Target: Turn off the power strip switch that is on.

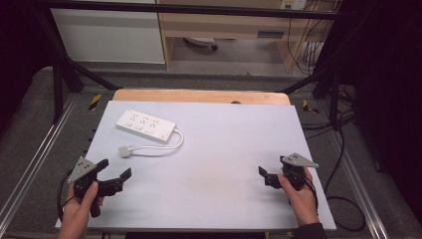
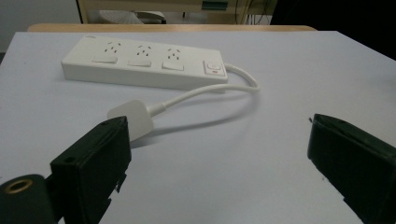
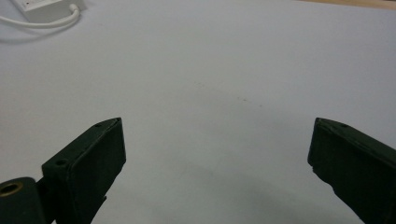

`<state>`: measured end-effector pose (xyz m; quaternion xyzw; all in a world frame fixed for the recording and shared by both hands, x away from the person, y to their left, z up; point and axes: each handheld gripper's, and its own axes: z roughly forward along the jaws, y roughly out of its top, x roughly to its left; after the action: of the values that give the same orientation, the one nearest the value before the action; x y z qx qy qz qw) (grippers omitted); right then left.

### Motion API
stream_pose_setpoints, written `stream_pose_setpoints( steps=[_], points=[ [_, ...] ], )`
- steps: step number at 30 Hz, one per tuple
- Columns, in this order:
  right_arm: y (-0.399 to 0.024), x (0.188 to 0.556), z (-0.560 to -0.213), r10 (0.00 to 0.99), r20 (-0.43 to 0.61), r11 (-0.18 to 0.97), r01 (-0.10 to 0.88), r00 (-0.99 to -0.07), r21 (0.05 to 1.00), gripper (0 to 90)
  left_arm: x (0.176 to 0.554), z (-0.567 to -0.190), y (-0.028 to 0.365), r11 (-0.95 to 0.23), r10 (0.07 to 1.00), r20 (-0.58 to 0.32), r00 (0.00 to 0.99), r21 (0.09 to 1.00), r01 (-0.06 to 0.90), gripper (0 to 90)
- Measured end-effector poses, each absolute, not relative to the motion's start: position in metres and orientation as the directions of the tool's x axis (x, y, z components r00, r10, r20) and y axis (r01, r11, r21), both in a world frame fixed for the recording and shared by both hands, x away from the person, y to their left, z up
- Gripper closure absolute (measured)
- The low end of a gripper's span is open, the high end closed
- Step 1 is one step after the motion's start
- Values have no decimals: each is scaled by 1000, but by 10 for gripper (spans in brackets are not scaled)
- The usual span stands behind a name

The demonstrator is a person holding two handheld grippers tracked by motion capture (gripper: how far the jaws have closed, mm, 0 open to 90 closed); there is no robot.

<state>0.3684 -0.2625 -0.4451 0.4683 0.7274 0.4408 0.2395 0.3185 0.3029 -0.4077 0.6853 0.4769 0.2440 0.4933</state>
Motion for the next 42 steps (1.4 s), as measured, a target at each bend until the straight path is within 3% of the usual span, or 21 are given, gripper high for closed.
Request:
stream_pose_setpoints(
  steps=[6, 42],
  points=[
    [-264, 367, -444, 894, 99, 138, 478, -437, 868, 50, 319, -408, 301, -67, 888, -132, 440, 910, 409, 63],
    [-262, 365, -441, 884, 60, 183, 461, -464, 868, 49, 311, -398, 303, -30, 848, -178, 499, 924, 381, 56]
  ],
)
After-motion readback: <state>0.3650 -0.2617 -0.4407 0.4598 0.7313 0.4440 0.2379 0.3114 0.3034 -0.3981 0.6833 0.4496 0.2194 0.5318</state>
